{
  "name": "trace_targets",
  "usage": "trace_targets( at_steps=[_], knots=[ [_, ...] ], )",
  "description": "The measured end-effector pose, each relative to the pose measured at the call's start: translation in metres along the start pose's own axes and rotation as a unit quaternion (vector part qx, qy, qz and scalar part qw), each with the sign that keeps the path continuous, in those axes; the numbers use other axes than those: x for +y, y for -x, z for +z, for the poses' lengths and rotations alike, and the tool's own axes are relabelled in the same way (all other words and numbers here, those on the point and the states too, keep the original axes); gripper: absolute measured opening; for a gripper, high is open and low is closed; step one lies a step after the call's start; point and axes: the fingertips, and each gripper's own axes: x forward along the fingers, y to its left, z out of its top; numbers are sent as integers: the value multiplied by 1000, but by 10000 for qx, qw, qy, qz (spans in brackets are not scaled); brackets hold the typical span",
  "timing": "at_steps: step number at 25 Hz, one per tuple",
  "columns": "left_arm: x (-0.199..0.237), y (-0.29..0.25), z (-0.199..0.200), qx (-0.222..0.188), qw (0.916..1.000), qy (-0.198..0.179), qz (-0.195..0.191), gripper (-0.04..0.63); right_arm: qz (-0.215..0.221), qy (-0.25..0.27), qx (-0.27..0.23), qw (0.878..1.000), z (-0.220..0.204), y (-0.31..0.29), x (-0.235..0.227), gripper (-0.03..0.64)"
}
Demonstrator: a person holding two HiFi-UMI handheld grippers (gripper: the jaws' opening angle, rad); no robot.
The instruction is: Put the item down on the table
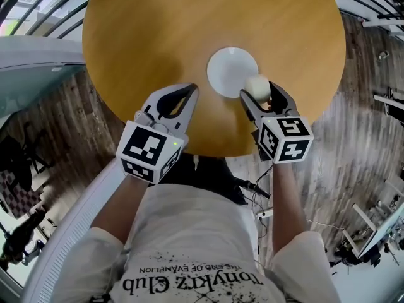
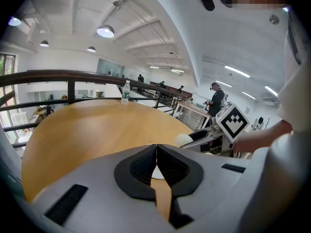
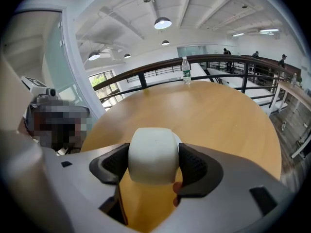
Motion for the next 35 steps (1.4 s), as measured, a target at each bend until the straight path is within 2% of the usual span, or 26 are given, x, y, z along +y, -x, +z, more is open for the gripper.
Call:
trace_targets(
  at_steps=[21, 35],
  knots=[
    [31, -4, -10, 98, 9998, 165, 47, 25, -187, 398, 805, 9958, -17, -91, -1, 320],
    [43, -4, -23, 166, 9994, 299, 88, 25, -292, 642, 1147, 9909, -31, -112, 0, 319]
  ],
)
